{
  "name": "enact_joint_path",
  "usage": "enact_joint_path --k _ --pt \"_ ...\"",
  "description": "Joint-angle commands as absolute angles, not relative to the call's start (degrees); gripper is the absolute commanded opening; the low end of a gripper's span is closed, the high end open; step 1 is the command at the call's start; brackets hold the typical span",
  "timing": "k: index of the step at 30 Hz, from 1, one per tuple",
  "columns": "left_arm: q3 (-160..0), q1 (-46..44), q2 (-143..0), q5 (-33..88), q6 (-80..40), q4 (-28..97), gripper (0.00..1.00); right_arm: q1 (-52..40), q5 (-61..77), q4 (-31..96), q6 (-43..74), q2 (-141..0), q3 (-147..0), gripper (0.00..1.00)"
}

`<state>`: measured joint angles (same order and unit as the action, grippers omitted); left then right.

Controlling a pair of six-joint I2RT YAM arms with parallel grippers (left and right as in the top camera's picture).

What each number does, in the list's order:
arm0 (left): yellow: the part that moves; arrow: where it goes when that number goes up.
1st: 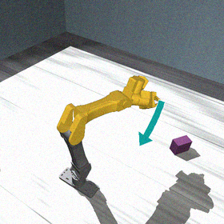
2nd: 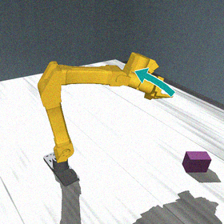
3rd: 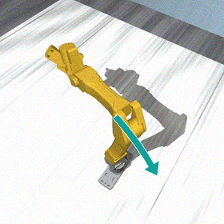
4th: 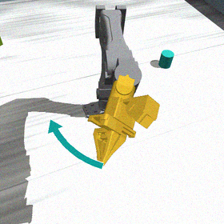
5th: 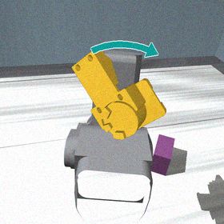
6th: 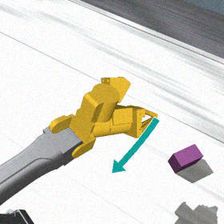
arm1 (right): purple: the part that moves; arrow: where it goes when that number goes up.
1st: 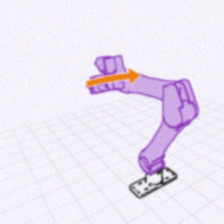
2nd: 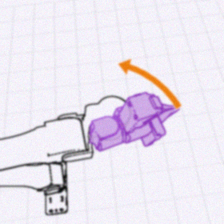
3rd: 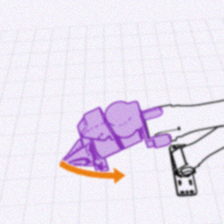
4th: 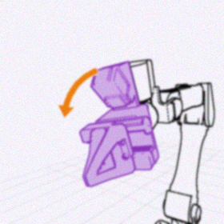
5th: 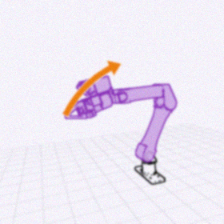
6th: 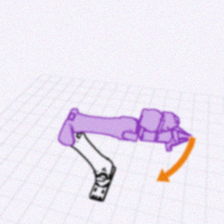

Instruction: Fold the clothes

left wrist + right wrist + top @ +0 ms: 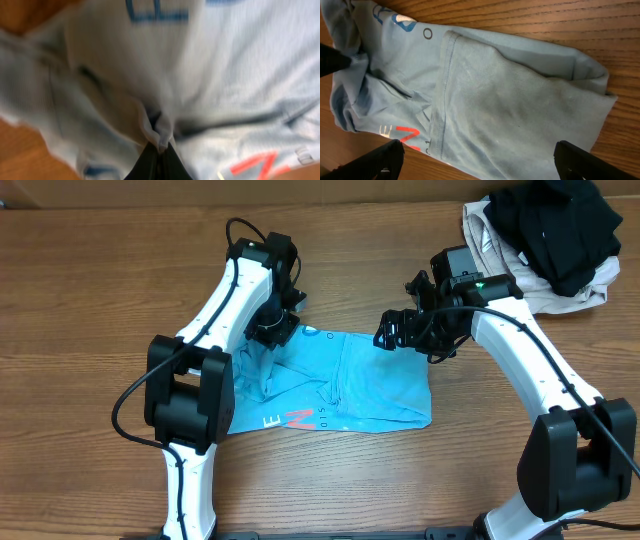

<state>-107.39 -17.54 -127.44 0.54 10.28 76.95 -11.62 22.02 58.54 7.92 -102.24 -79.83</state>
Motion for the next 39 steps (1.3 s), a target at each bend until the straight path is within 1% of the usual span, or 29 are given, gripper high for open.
enact_joint_path --k 1,6,12,22,26,32,36,39 --pt "-113.6 -17.6 -127.4 -0.2 4.3 80.9 0.04 -11.5 21.4 58.4 8.1 -101.4 -81.4 1.00" --pt "-121.1 -17.6 -127.4 -0.3 -0.3 89.5 0.04 -11.5 21.4 58.4 8.1 -101.4 -81.4 1.00" --pt "-122.2 -17.6 -127.4 -0.2 -3.7 96.5 0.04 -11.5 21.4 58.3 8.1 -101.4 -81.4 1.00" --pt "-119.2 -17.7 -126.5 1.3 -6.6 96.9 0.04 -11.5 21.3 58.7 8.1 -101.4 -81.4 1.00" --pt "-115.2 -17.6 -123.3 0.4 -8.2 96.9 0.04 -11.5 20.1 59.3 8.1 -101.4 -81.4 1.00" --pt "-104.2 -17.5 -115.5 -6.2 -13.0 96.8 0.04 -11.5 20.1 58.9 8.1 -101.4 -81.4 1.00" --pt "-97.1 -17.5 -114.4 -6.2 -13.1 94.0 0.04 -11.5 20.2 57.8 8.1 -101.4 -81.4 1.00" --pt "-91.5 -17.3 -114.4 -6.5 -13.1 89.7 0.04 -11.5 20.2 57.6 8.1 -101.4 -81.4 1.00"
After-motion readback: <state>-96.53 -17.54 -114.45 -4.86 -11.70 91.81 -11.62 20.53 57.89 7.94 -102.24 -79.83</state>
